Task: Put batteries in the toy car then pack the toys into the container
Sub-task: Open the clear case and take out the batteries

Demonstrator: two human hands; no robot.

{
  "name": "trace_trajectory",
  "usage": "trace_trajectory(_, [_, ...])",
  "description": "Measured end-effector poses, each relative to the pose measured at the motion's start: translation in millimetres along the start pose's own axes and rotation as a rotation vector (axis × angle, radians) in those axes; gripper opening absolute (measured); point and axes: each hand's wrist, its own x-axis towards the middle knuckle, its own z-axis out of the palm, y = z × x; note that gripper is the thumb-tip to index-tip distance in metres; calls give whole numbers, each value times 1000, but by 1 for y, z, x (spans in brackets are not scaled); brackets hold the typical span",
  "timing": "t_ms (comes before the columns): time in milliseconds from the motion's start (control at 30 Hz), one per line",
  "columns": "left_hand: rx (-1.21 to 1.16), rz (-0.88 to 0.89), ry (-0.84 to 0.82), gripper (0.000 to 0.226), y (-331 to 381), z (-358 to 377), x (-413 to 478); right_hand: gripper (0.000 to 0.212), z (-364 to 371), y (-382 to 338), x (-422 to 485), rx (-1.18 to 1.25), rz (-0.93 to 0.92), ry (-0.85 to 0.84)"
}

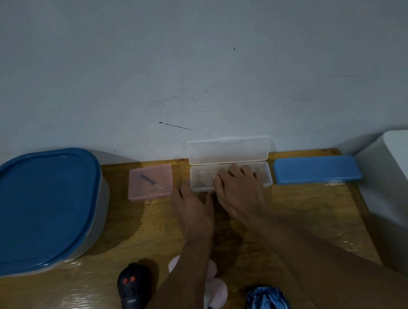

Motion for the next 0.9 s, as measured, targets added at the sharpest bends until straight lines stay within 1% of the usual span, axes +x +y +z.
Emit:
trace_trajectory(133, [-18,-5,1,54,-1,0,0,41,1,3,6,65,6,-16])
trace_trajectory(200, [-31,-8,7,53,-1,1,0,50,0,3,9,129,31,-2])
trace_trajectory(267, [-32,-4,14,52,-1,1,0,58,-2,3,14,223,99,14])
trace_trajectory(367, [-45,-5,14,53,-2,1,0,55,-5,5,19,355,135,59])
trace_trajectory(433, [-67,-6,8,52,-2,0,0,50,-14,10,17,465,126,138])
trace_trajectory(467, [-74,-9,6,51,-1,-1,-1,49,-19,12,15,482,104,194])
trace_trajectory(500, [-76,-14,5,51,0,-1,-1,47,-25,16,11,481,79,244])
trace_trajectory(533, [-74,-17,5,50,0,-1,-1,46,-31,19,5,478,56,256])
trace_trajectory(567, [-70,-15,4,50,0,-1,-1,44,-34,24,-2,479,38,215])
trace_trajectory(633, [-64,-2,2,51,-2,0,0,41,-34,35,-21,468,-7,28])
trace_trajectory(667, [-64,2,0,51,-3,0,1,41,-32,40,-32,414,-50,-40])
trace_trajectory(700, [-68,1,-3,51,-3,0,1,43,-28,45,-41,336,-103,-58])
trace_trajectory(800, [-75,4,-5,52,-4,-1,2,51,-15,47,-59,128,-203,-5])
trace_trajectory(900, [-86,-8,-9,54,-3,-2,3,48,0,42,-58,100,-253,115])
